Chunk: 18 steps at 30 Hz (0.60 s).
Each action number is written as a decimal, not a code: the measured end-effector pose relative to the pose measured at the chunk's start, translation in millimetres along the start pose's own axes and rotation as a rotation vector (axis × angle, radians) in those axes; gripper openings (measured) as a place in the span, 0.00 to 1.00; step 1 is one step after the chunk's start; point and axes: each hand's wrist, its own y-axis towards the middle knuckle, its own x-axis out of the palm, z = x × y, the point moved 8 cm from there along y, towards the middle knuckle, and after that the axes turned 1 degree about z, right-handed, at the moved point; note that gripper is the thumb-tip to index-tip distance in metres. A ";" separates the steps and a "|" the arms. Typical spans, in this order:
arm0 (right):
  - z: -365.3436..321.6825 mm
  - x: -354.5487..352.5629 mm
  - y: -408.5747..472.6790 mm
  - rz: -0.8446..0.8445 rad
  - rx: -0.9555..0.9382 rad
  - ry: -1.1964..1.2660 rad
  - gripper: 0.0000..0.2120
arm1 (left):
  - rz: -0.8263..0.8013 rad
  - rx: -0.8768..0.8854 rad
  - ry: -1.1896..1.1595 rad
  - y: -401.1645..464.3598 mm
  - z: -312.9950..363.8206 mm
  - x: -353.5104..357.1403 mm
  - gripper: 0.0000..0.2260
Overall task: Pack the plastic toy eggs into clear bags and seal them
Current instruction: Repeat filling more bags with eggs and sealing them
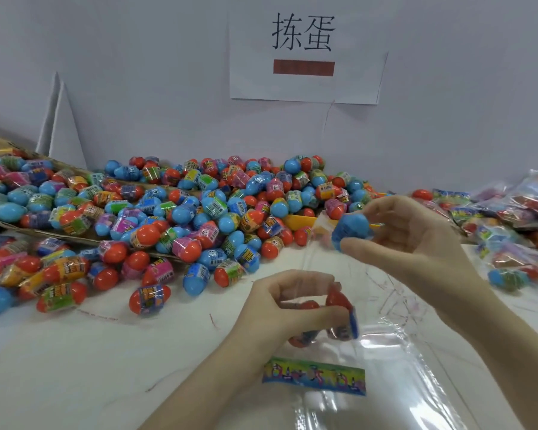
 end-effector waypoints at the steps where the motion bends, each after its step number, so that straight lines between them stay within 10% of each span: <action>1: -1.7 -0.5 -1.7 0.004 -0.025 -0.037 0.13 | -0.002 0.001 0.016 0.1 -0.3 0.6 0.17; 18: -1.4 5.2 -3.5 -0.133 0.023 -0.172 0.17 | -0.076 0.013 0.175 -2.1 -0.6 6.5 0.20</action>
